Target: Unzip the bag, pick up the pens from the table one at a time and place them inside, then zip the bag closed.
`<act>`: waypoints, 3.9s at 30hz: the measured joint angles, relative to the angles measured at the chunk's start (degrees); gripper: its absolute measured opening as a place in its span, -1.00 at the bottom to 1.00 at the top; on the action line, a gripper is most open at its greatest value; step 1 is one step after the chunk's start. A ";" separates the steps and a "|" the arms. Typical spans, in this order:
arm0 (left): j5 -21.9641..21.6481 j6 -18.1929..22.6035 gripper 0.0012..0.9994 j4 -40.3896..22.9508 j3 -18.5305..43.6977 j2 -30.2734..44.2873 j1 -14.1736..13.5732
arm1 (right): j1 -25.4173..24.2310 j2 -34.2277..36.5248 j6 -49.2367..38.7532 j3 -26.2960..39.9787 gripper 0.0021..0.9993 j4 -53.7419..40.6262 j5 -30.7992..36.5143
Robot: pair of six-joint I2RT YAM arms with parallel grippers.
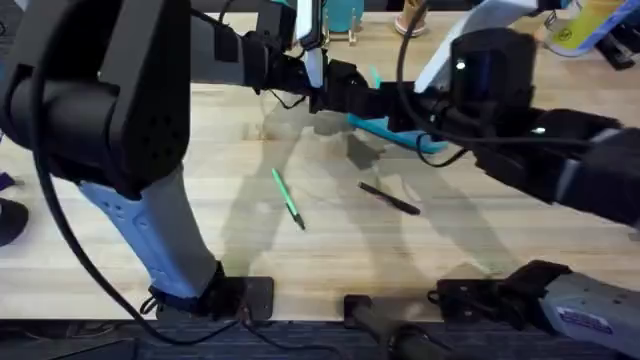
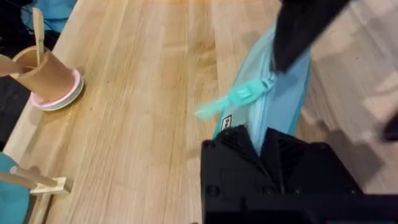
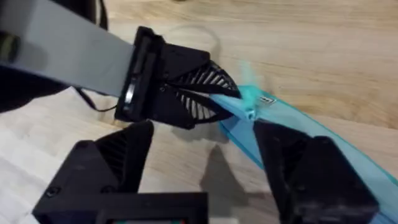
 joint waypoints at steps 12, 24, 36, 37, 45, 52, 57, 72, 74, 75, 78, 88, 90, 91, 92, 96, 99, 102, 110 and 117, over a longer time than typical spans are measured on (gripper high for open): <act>0.01 0.00 -0.92 0.00 0.00 0.00 0.00 | 0.00 -9.60 -1.41 0.17 0.99 -10.62 6.84; 0.01 0.00 -0.92 -0.01 0.00 -0.01 0.00 | 0.00 -10.41 -1.72 0.17 0.99 -10.93 9.24; -0.25 -0.21 0.99 0.15 0.00 -0.01 0.00 | 0.00 -10.88 -2.74 0.17 0.99 -11.23 15.77; -0.25 -0.20 0.99 0.14 0.00 0.00 0.00 | 0.00 -10.91 -2.82 0.17 0.99 -11.35 15.92; -0.21 -0.20 0.99 -0.99 0.00 -0.02 0.29 | 0.00 -10.89 -3.12 0.36 0.99 -14.33 16.31; -5.71 -2.37 0.99 -10.06 -0.02 -6.31 0.98 | 0.00 -10.89 -3.85 3.85 1.00 -22.68 16.33; -9.52 -5.70 0.99 -19.08 0.02 -15.37 0.98 | 0.00 -10.89 -5.03 7.61 0.99 -25.13 16.30; -23.58 -7.17 0.99 -39.94 0.09 -33.08 0.98 | -3.02 -10.89 -12.24 19.65 0.99 -43.20 11.22; -24.03 -7.17 0.99 -39.93 0.09 -33.61 0.98 | -3.93 -10.89 -13.15 20.11 0.99 -43.25 8.91; -24.12 -7.17 0.99 -39.95 0.09 -33.62 0.98 | -4.27 -10.89 -13.72 20.17 0.99 -43.32 8.05; -24.45 -7.19 0.99 -40.13 0.09 -33.59 0.98 | -4.89 -10.89 -16.02 20.21 0.99 -43.58 6.13; -24.58 -7.30 0.99 -40.13 0.09 -33.62 0.96 | -4.94 -10.89 -28.15 20.21 0.22 -44.04 4.22; -24.64 -7.32 0.99 -40.13 0.09 -33.61 0.97 | -4.94 -10.89 -29.73 20.21 -0.25 -44.40 4.23; -24.67 -7.32 0.99 -40.13 0.09 -33.59 0.98 | -4.94 -10.89 -30.41 20.21 -0.54 -44.50 4.24; -24.67 -7.32 0.99 -40.13 0.09 -33.61 0.98 | -4.94 -10.89 -30.85 20.21 -0.80 -44.54 4.24; -24.67 -7.32 0.99 -40.13 0.09 -33.59 0.98 | -4.94 -10.89 -32.05 20.21 -0.94 -44.78 4.24; -24.67 -7.32 0.99 -40.13 0.09 -33.59 0.97 | -4.94 -10.89 -33.13 20.21 -0.94 -44.90 4.24; -24.67 -7.32 0.99 -40.13 0.09 -33.59 0.98 | -5.01 -10.89 -34.68 20.22 -0.95 -46.02 4.24; -24.69 -7.32 0.99 -40.13 0.09 -33.61 0.98 | -9.07 -7.32 -35.25 26.15 -0.95 -59.96 2.55; -24.69 -7.32 0.99 -40.13 0.09 -33.59 0.98 | -12.61 1.80 -35.59 35.97 -0.95 -65.49 -1.81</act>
